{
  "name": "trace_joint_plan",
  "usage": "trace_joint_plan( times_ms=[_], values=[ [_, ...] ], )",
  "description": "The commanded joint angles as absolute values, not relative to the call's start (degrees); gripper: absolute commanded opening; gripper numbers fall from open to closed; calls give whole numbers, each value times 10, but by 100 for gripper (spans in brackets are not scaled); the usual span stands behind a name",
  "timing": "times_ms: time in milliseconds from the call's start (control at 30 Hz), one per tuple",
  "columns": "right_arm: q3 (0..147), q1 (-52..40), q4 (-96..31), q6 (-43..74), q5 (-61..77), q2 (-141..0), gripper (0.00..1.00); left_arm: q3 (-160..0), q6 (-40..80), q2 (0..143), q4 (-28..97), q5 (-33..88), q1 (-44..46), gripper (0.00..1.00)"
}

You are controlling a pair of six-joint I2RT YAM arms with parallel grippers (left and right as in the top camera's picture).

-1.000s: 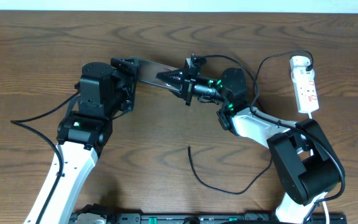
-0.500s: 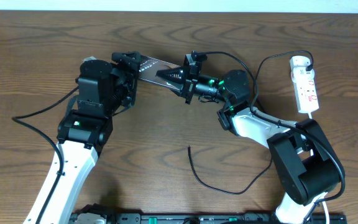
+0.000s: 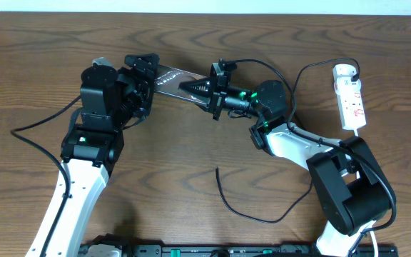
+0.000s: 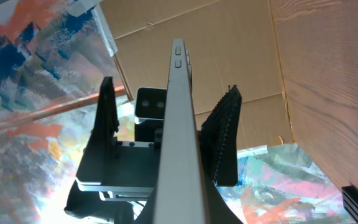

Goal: Plug charger to phone and switch on socket

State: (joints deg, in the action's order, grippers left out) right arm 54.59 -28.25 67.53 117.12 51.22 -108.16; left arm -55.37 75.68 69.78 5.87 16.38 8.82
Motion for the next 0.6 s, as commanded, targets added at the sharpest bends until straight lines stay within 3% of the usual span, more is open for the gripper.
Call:
trace_joint_plan(
  times_ms=[0, 300, 567],
  values=[
    [555, -286, 684, 1174, 509, -1074, 2, -542, 739, 701, 43, 183, 86, 89],
    [555, -285, 684, 1174, 509, -1074, 2, -456, 746, 701, -104, 216, 86, 89],
    [555, -285, 684, 1174, 509, -1074, 2, -455, 746, 701, -108, 214, 84, 89]
  ],
)
